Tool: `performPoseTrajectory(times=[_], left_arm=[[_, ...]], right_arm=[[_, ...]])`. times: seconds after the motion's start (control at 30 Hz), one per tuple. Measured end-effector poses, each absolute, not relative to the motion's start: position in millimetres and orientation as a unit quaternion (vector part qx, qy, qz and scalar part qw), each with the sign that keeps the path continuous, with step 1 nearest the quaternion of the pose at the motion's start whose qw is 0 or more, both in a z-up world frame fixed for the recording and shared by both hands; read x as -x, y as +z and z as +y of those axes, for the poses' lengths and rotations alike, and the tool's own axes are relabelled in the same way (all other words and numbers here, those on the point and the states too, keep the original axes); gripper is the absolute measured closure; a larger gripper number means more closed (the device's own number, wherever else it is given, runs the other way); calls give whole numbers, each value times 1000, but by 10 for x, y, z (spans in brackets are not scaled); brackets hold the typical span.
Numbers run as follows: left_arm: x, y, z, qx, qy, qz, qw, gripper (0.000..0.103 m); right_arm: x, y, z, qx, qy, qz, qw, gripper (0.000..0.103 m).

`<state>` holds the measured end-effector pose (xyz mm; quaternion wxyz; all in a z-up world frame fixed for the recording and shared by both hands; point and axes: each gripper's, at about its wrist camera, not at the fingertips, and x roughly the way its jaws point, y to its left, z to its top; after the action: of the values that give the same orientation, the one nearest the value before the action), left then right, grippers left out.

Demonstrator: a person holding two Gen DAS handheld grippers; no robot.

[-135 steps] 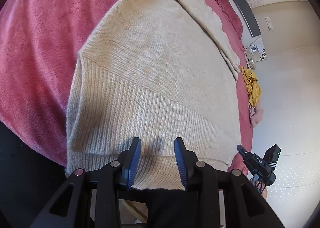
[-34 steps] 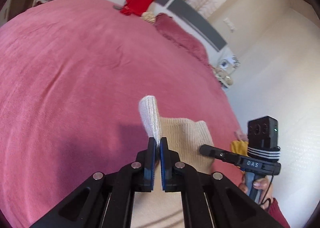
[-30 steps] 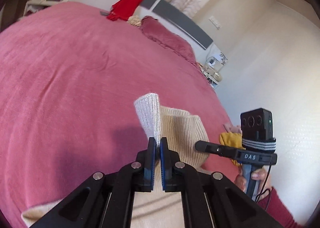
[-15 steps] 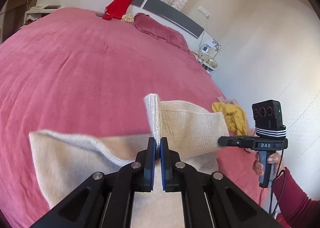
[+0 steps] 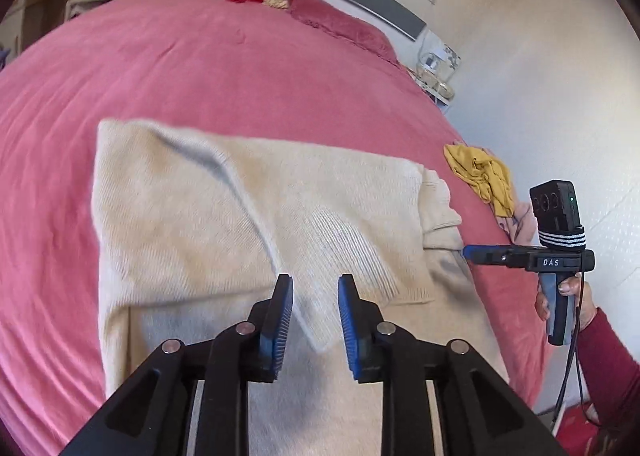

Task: Fold clothes
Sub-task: 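Lift the hem with both grippers and fold it toward the collar, then open both grippers and withdraw them from the folded sweater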

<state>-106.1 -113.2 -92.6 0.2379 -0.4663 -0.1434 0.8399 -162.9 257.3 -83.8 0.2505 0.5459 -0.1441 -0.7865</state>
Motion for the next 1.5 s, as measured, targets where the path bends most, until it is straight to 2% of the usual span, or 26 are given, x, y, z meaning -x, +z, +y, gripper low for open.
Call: performPoseTrajectory(times=[0.23,0.37,0.4,0.43,0.5,0.53,0.6,0.67,0.7,0.87,0.93,1.03,1.1,1.13,1.23,1.3,1.37,1.5], left_arm=[[1107,-796,-1192,444,836,-219,234,79],[1364,-950,-796,491,812,-203,242,79],[1394,-1066,-712,517,805,-181,226,79],[1403,-1209,-658,542,801,-157,199,79],[1349,-1384,-673,554,800,-139,184,81],[1310,-1413,-708,552,802,-139,182,81],[1244,-1346,-800,545,801,-162,190,81],[1166,-1195,-845,526,812,-161,196,81],[1120,-1101,-852,515,819,-155,199,80],[839,-605,-817,474,840,-136,225,80],[732,-444,-857,461,846,-143,227,80],[569,-257,-961,446,851,-155,229,80],[489,-197,-1007,441,853,-164,224,80],[449,-167,-1030,438,854,-169,221,80],[355,-121,-1081,433,856,-182,217,80],[329,-150,-1112,435,856,-186,209,79],[346,-217,-1139,443,852,-188,203,79],[463,-331,-1198,460,844,-197,193,79]], right_arm=[[1809,-830,2080,-547,-783,-165,246,58],[1885,-1196,1829,-601,-761,-122,210,58],[1899,-1297,1808,-616,-756,-105,193,63],[1901,-1346,1832,-621,-760,-83,172,82],[1886,-1311,1941,-615,-773,-67,139,84],[1864,-1280,1957,-613,-777,-55,132,78],[1793,-1155,1987,-595,-792,-40,133,75],[1705,-978,2013,-566,-812,-32,139,68],[1654,-840,2018,-547,-826,-24,133,60],[1277,-124,2107,-439,-883,-73,148,56],[1079,146,2106,-400,-901,-86,144,19],[616,603,2049,-283,-948,-60,133,11],[341,788,2032,-216,-973,-50,64,0],[252,840,2041,-196,-978,-56,37,0],[462,775,2119,-277,-951,-114,73,0],[739,518,2123,-352,-927,-106,72,0],[1061,117,2148,-439,-896,-71,17,0],[1383,-317,2309,-509,-853,-112,31,0]])
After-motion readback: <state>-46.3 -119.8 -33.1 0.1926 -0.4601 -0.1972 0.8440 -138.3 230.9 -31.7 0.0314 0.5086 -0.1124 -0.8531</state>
